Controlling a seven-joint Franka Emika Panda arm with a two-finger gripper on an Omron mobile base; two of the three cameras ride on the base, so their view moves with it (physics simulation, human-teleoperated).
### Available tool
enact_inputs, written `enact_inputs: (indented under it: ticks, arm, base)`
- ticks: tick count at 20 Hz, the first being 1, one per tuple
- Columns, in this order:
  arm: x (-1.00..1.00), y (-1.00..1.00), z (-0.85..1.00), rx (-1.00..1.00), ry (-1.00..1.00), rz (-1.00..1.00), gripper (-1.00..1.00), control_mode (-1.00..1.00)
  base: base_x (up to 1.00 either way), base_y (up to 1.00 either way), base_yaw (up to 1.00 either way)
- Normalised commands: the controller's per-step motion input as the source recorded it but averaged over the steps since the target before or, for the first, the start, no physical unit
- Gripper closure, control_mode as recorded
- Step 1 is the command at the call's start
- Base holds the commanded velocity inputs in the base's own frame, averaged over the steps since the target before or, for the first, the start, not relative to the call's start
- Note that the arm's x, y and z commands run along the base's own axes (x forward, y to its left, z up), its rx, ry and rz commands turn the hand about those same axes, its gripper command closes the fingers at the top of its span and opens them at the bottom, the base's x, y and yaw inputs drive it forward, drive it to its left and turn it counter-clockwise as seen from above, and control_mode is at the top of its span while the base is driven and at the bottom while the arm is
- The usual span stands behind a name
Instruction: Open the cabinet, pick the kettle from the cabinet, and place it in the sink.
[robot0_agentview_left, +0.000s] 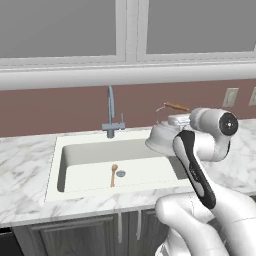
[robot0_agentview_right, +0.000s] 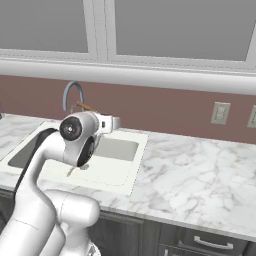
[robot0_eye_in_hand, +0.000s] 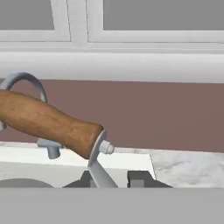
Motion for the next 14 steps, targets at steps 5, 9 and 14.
enact_inputs:
  ticks: [5,9,14]
  arm:
    - [0.14,-0.01,-0.04,0.00,0.01,0.31,1.00,-1.00]
    - [0.14,0.00,-0.06,0.00,0.00,0.21,1.00,-1.00]
    - [0.15,0.00,-0.07,0.00,0.01,0.09,1.00,-1.00]
  base:
    - [0.00,0.00,0.00]
    - [0.00,0.00,0.00]
    - [0.00,0.00,0.00]
